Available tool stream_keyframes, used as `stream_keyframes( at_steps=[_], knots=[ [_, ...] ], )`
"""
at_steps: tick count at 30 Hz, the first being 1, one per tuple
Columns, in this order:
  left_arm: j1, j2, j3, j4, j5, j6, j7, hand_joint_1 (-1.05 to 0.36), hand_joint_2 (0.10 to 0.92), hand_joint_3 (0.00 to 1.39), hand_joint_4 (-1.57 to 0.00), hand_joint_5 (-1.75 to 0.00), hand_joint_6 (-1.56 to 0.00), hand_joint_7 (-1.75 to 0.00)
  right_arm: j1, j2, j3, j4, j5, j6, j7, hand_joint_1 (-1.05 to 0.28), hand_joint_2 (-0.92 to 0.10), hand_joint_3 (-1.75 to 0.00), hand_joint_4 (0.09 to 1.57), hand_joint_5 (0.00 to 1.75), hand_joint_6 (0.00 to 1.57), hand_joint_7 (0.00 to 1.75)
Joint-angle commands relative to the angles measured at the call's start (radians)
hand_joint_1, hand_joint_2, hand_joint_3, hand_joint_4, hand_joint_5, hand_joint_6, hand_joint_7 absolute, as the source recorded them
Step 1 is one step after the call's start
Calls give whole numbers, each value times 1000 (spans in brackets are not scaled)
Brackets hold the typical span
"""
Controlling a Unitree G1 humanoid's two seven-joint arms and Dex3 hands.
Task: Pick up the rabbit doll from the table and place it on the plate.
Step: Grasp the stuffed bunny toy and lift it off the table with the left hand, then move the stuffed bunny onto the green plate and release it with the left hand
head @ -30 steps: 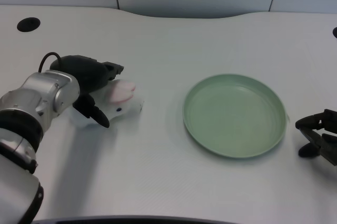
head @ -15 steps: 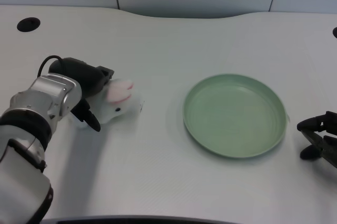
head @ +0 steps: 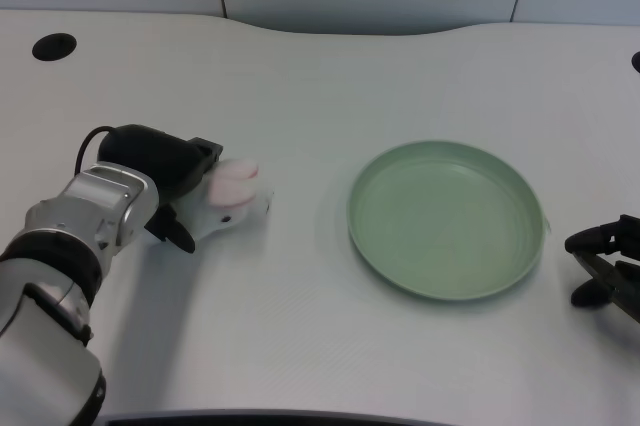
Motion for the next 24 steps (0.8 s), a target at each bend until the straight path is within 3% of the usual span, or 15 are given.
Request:
stream_keyframes(
  at_steps=[1, 2, 3, 4, 6, 7, 9, 11, 14, 17, 19, 20, 24],
  knots=[
    [20, 4, -10, 15, 10, 15, 35, -541, 879, 8, -482, -215, -598, -138, 26, -9, 0, -4, 0, 8, -5, -785, -921, -87, 944, 1033, 819, 912],
    [21, 5, -10, 16, 10, 15, 42, -514, 882, 7, -514, -241, -654, -150, 29, -8, 2, -11, -2, 11, -6, -781, -921, -87, 938, 1032, 816, 911],
    [23, 9, -4, 16, 4, 7, 51, -483, 893, 4, -514, -379, -718, -170, 32, -6, 1, -17, 2, 14, -4, -779, -921, -88, 932, 1030, 813, 910],
    [25, 12, 0, 16, 0, 0, 56, -434, 896, 2, -468, -640, -741, -291, 35, -4, 0, -22, 5, 16, -3, -773, -920, -86, 932, 1029, 813, 909],
    [28, 19, 6, 17, -6, -9, 70, -387, 905, 2, -422, -839, -644, -571, 40, -2, 2, -30, 3, 19, -6, -768, -921, -83, 932, 1023, 815, 907],
    [29, 21, 8, 17, -6, -11, 79, -356, 912, 1, -400, -1031, -559, -803, 43, -2, 4, -37, 0, 23, -8, -768, -921, -84, 931, 1020, 816, 906],
    [31, 26, 15, 19, -8, -16, 98, -322, 918, 24, -386, -1222, -469, -1039, 49, 1, 3, -49, 5, 29, -5, -769, -921, -86, 936, 1022, 816, 907],
    [31, 27, 20, 20, -11, -15, 106, -302, 920, 47, -413, -1244, -467, -1061, 50, 4, -3, -51, 15, 30, 3, -771, -920, -82, 940, 1021, 818, 906],
    [34, 35, 9, 20, 7, -28, 176, -253, 921, 44, -502, -1309, -611, -903, 48, 0, -2, -34, 10, 17, 4, -767, -921, -83, 936, 1012, 814, 896],
    [39, 46, -12, 21, 33, -47, 264, -211, 918, 20, -613, -1353, -760, -756, 53, 1, -1, -44, 9, 21, 1, -770, -921, -87, 932, 1009, 814, 892],
    [39, 50, -26, 23, 49, -44, 322, -226, 867, 5, -647, -1628, -866, -649, 55, 4, -3, -46, 16, 19, 6, -785, -920, -82, 927, 1004, 826, 893],
    [35, 52, -29, 24, 53, -45, 335, -232, 855, 3, -673, -1686, -892, -631, 55, 5, -4, -49, 18, 25, 6, -790, -920, -79, 926, 1002, 830, 892],
    [14, 52, -16, 26, 39, -51, 305, -226, 898, 4, -778, -1743, -768, -1044, 51, 5, -4, -50, 23, 38, 7, -785, -921, -72, 920, 1000, 821, 880]
  ],
)
